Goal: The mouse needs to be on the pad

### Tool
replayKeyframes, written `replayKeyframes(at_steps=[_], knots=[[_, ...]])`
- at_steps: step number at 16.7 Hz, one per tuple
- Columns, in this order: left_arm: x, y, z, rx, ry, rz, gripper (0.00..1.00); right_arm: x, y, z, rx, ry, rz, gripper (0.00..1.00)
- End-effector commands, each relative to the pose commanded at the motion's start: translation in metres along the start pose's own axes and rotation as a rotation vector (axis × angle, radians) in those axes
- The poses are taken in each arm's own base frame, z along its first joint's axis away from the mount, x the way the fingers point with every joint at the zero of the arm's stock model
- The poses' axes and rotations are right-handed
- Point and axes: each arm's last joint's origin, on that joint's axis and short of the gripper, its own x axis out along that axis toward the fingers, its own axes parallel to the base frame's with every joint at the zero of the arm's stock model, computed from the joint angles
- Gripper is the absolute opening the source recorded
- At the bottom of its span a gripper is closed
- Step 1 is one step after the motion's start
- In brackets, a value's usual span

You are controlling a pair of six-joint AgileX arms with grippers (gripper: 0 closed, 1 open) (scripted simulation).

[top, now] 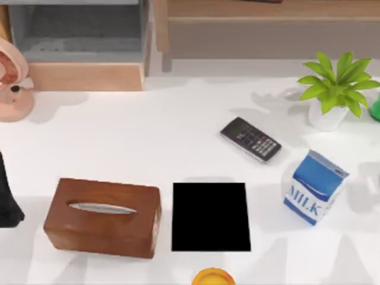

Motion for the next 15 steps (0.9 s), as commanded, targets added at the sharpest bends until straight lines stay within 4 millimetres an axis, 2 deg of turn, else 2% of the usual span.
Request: replayKeyframes(at_steps=[3, 7, 11, 15], knots=[[0.0, 0.0, 0.0, 0.0, 0.0, 0.0, 1.0, 0.028, -0.006, 0.03, -0.052, 0.271, 0.039, 1.0], [0.0, 0.0, 0.0, 0.0, 0.0, 0.0, 1.0, 0.087, -0.012, 0.055, -0.114, 0.622, 0.117, 1.0], [0.0, 0.0, 0.0, 0.0, 0.0, 0.0, 1.0, 0.143, -0.016, 0.063, -0.157, 0.883, 0.199, 1.0], [0.0, 0.0, 0.0, 0.0, 0.0, 0.0, 1.0, 0.172, -0.019, 0.064, -0.184, 1.017, 0.255, 1.0]])
